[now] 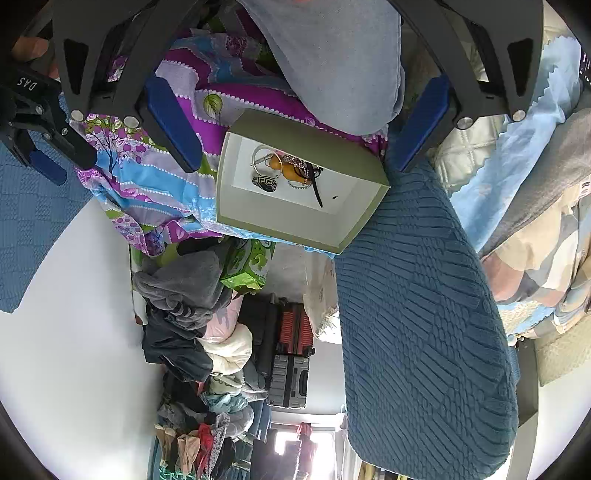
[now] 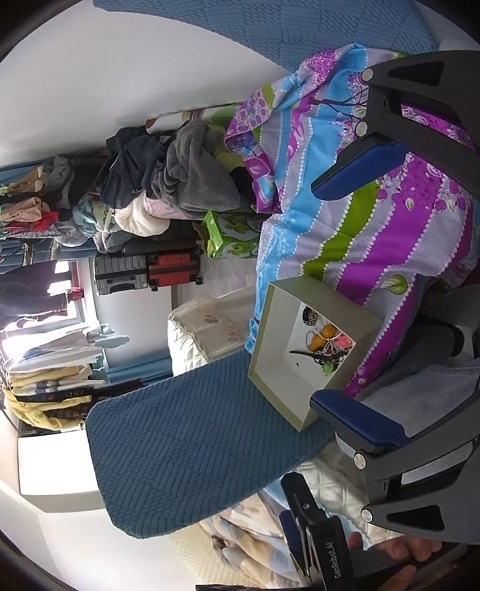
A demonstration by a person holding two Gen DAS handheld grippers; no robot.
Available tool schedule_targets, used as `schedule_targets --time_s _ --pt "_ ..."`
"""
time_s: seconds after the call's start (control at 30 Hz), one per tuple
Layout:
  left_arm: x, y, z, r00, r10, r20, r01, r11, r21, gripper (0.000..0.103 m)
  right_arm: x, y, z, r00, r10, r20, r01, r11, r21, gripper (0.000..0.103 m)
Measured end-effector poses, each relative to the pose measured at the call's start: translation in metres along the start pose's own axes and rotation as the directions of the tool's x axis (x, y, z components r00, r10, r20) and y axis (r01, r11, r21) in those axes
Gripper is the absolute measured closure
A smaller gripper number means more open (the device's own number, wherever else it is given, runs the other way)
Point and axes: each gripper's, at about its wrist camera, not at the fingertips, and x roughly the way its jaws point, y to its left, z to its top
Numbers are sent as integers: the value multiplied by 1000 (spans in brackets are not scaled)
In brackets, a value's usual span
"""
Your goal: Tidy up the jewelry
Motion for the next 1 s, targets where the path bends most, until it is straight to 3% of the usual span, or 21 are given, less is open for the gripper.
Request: schedule_targets --time_s 1.0 --pt "5 3 -2 1000 12 -7 -12 1000 9 1 7 0 2 1000 -16 -12 16 1000 -12 0"
